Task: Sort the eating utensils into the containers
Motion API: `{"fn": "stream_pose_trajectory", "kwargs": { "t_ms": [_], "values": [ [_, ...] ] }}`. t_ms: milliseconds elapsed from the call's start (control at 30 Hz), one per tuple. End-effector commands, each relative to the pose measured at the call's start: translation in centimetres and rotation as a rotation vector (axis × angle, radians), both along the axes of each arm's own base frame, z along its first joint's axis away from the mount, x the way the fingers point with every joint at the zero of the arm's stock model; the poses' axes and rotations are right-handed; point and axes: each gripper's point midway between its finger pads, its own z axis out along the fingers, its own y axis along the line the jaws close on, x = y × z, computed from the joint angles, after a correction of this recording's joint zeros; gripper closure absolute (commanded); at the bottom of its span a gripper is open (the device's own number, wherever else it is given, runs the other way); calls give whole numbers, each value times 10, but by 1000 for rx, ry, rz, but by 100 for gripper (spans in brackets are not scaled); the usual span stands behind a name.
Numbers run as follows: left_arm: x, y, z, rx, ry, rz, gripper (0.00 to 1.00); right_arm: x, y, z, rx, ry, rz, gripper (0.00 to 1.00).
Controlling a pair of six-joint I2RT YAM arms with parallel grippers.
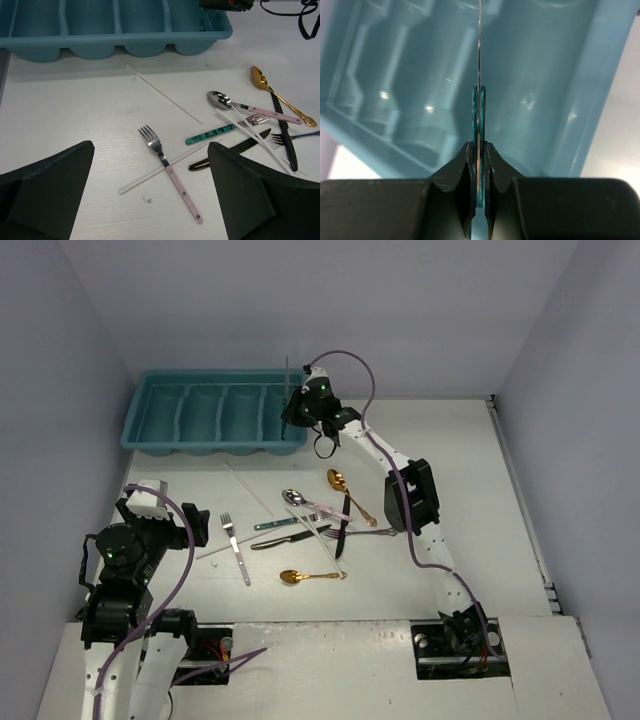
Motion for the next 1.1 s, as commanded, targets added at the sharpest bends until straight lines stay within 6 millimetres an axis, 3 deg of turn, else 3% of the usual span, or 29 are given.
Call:
{"fn": "stream_pose_trajectory", "kwargs": {
  "t_ms": [0, 133, 167, 233, 367, 433, 533, 567, 600, 667, 767, 867, 1000, 1067],
  "values": [
    [6, 4, 13, 6, -44, 16, 3, 14, 13, 39, 20, -161, 1, 92],
    [6, 4, 12, 7, -44, 19, 3, 15, 13, 27, 13, -146, -1, 76],
    [6, 4, 13, 7, -46, 21, 3, 15, 13, 28, 15, -147, -3, 60],
    [7, 5, 12, 8, -42, 23, 3, 16, 13, 29, 19, -149, -4, 52],
    [9, 6, 14, 12, -47, 29, 3, 12, 16, 51, 54, -165, 14, 46],
    [10, 7, 15, 17, -51, 30, 3, 7, 17, 70, 75, -182, 37, 46],
    [12, 9, 23, 27, -73, 39, 3, -16, 7, 152, 123, -288, 112, 50],
    [13, 10, 25, 35, -75, 40, 3, -20, -1, 167, 102, -328, 131, 52],
    [14, 10, 27, 35, -77, 40, 3, -22, -1, 152, 87, -301, 142, 52],
    [17, 11, 29, 58, -71, 38, 3, -46, -33, 198, -41, -436, 168, 55],
    [22, 14, 28, 78, -43, 44, 3, -74, -71, 182, -246, -419, 158, 59],
    [26, 17, 27, 87, -29, 59, 3, -101, -119, 115, -510, -321, 199, 67],
    [29, 16, 31, 80, -39, 56, 3, -137, -182, 50, -727, -175, 178, 79],
    [29, 15, 32, 78, -43, 55, 3, -152, -203, 23, -792, -107, 173, 81]
  ]
}}
